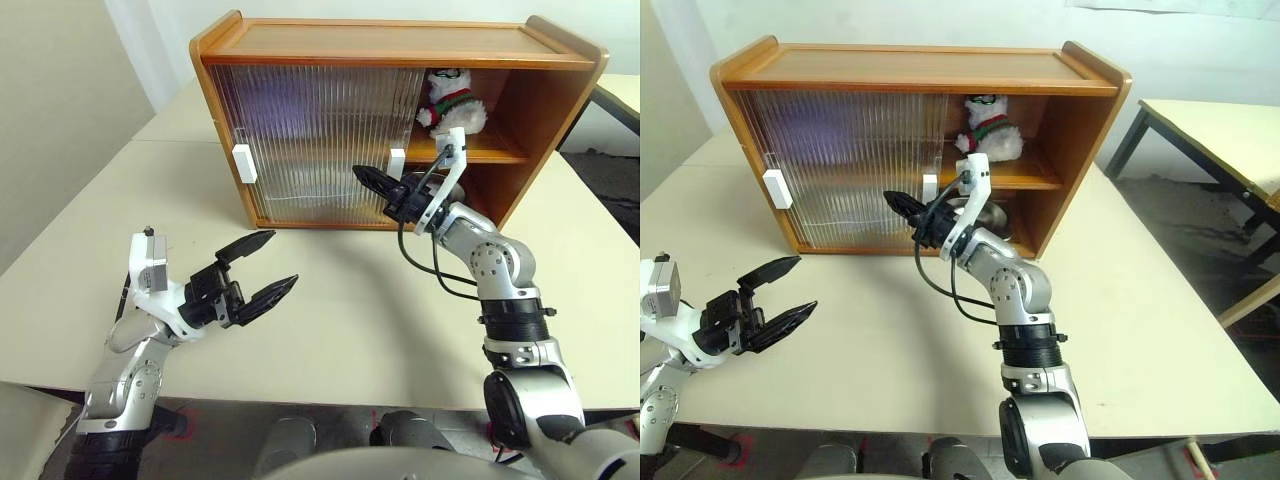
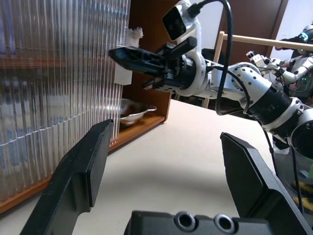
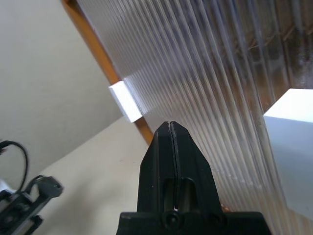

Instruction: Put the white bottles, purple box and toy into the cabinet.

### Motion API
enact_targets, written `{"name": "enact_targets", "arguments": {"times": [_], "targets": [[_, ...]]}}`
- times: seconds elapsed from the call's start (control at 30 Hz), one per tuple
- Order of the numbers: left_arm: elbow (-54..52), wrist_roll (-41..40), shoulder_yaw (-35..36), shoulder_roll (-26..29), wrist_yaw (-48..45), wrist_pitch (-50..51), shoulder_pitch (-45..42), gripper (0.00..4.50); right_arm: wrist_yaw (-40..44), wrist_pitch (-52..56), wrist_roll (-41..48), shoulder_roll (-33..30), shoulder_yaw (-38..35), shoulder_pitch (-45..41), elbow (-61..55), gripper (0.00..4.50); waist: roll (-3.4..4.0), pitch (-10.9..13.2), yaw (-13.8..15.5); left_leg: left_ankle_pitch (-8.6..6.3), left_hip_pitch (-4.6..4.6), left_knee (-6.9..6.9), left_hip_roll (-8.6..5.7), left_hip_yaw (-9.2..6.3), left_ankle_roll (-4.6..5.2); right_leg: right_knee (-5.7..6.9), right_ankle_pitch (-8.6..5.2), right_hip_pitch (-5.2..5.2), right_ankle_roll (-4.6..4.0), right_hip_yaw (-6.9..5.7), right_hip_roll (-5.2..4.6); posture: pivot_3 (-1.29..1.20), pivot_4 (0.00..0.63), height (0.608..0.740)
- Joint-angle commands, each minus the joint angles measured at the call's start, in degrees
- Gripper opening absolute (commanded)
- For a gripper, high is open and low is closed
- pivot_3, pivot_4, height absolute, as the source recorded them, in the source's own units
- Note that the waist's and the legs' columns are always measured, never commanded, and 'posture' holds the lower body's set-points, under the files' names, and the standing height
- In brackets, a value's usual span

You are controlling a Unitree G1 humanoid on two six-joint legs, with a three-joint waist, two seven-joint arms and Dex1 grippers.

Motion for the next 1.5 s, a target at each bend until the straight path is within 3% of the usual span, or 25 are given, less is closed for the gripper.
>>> {"name": "enact_targets", "arguments": {"times": [0.03,1.5], "targets": [[0.2,0.9,-0.1,-0.3,0.0,-0.5,0.0,4.50,-1.5,-1.6,-1.8,0.4,-0.2,-1.0,1.5,0.03,0.00,0.0,0.0,0.00,-0.01,0.00,0.02,0.01,0.00,0.00,0.01,-0.05,-0.02,0.00,0.00,0.04,0.000,0.740],[2.8,1.5,-1.0,-1.0,-1.1,-0.5,-3.0,4.50,-4.8,-7.8,-9.3,-10.0,-3.9,2.4,1.6,0.03,-0.01,0.0,0.1,0.01,-0.07,0.20,0.03,0.03,0.00,-0.01,0.37,-0.04,0.08,0.03,0.02,-0.01,0.000,0.740]]}}
